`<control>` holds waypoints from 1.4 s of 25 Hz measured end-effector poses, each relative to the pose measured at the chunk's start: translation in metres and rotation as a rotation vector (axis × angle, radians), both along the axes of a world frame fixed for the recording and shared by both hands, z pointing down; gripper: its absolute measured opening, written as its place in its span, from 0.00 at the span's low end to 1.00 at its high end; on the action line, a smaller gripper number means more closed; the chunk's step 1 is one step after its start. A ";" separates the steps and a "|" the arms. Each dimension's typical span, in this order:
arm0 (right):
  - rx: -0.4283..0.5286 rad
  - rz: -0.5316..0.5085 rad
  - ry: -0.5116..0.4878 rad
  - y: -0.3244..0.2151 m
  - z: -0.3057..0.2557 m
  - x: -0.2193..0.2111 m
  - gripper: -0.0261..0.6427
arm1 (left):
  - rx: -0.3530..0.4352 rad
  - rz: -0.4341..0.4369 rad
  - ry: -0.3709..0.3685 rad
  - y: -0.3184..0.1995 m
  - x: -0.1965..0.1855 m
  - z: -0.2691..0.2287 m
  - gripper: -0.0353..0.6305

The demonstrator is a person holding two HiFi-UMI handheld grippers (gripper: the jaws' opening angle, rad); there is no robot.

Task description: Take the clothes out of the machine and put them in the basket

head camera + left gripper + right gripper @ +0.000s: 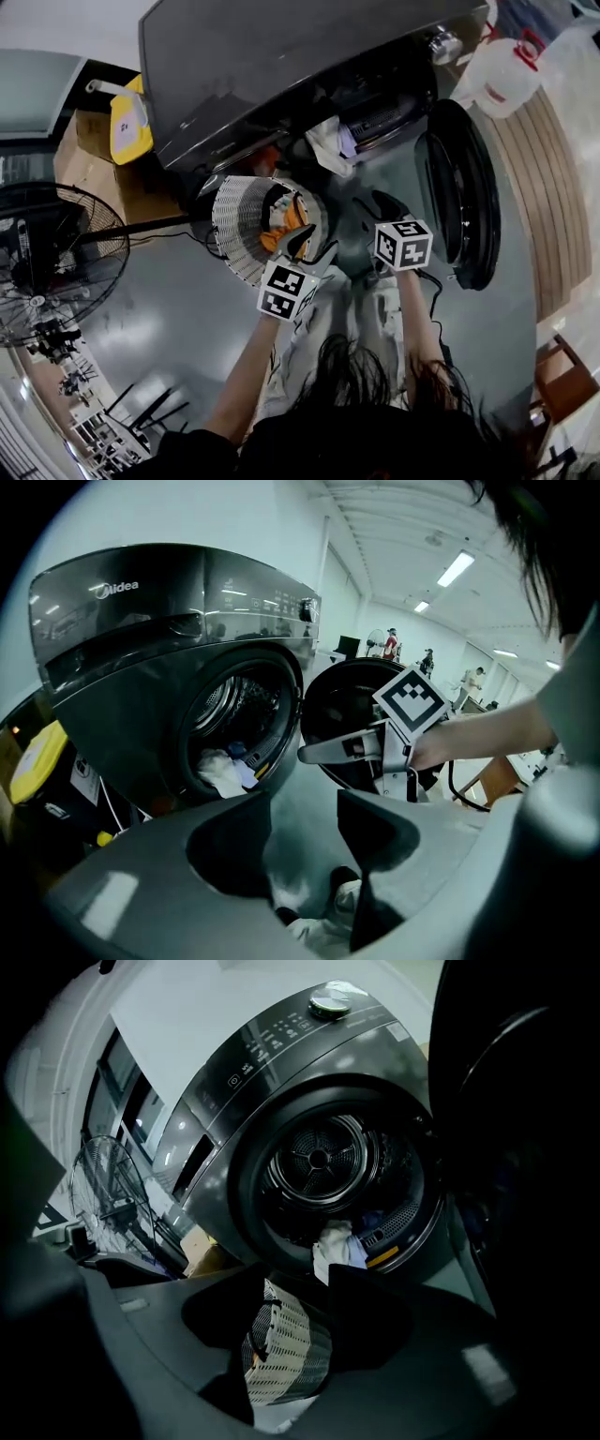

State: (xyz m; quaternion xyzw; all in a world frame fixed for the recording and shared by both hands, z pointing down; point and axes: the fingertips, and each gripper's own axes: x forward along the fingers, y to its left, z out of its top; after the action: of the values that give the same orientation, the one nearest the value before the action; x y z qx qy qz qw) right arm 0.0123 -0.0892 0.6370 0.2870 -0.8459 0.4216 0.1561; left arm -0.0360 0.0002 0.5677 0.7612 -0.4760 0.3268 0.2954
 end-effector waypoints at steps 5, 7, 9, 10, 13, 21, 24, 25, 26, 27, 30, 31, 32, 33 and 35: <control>-0.001 0.047 -0.008 -0.024 0.017 -0.005 0.39 | -0.009 0.079 -0.048 -0.017 0.000 0.013 0.40; 0.005 0.058 -0.006 -0.033 0.025 -0.010 0.39 | -0.018 0.110 -0.068 -0.022 -0.005 0.020 0.40; 0.012 0.061 0.005 -0.041 0.034 -0.016 0.39 | -0.025 0.132 -0.084 -0.026 -0.013 0.027 0.40; 0.015 0.065 0.012 -0.046 0.040 -0.018 0.39 | -0.027 0.141 -0.088 -0.029 -0.017 0.031 0.40; 0.018 0.086 0.033 -0.061 0.056 -0.025 0.39 | -0.038 0.163 -0.092 -0.036 -0.028 0.040 0.40; 0.016 0.158 0.043 -0.094 0.104 -0.055 0.41 | -0.045 0.337 -0.171 -0.045 -0.059 0.069 0.40; 0.009 0.192 0.029 -0.107 0.124 -0.068 0.43 | -0.046 0.395 -0.203 -0.046 -0.073 0.081 0.40; 0.004 0.202 0.024 -0.111 0.131 -0.072 0.44 | -0.046 0.405 -0.211 -0.047 -0.077 0.085 0.40; 0.000 0.211 0.021 -0.115 0.138 -0.075 0.45 | -0.048 0.411 -0.216 -0.047 -0.081 0.090 0.40; -0.004 0.217 0.022 -0.119 0.146 -0.079 0.46 | -0.050 0.414 -0.220 -0.048 -0.085 0.094 0.40; -0.011 0.214 0.037 -0.128 0.171 -0.093 0.51 | -0.060 0.422 -0.227 -0.049 -0.097 0.107 0.40; -0.014 0.203 0.039 -0.129 0.179 -0.100 0.53 | -0.062 0.428 -0.230 -0.050 -0.100 0.110 0.40; -0.018 0.190 0.040 -0.129 0.186 -0.106 0.54 | -0.063 0.434 -0.233 -0.050 -0.103 0.113 0.40; -0.023 0.179 0.051 -0.129 0.194 -0.110 0.55 | -0.064 0.439 -0.237 -0.051 -0.106 0.115 0.40; -0.038 0.170 0.090 -0.127 0.208 -0.113 0.55 | -0.067 0.444 -0.240 -0.051 -0.110 0.120 0.40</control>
State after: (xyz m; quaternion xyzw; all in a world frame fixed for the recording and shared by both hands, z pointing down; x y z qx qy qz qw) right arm -0.1011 -0.2166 0.8448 0.3733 -0.8026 0.4359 0.1628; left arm -0.1456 -0.0510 0.6873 0.7925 -0.3180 0.4873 0.1826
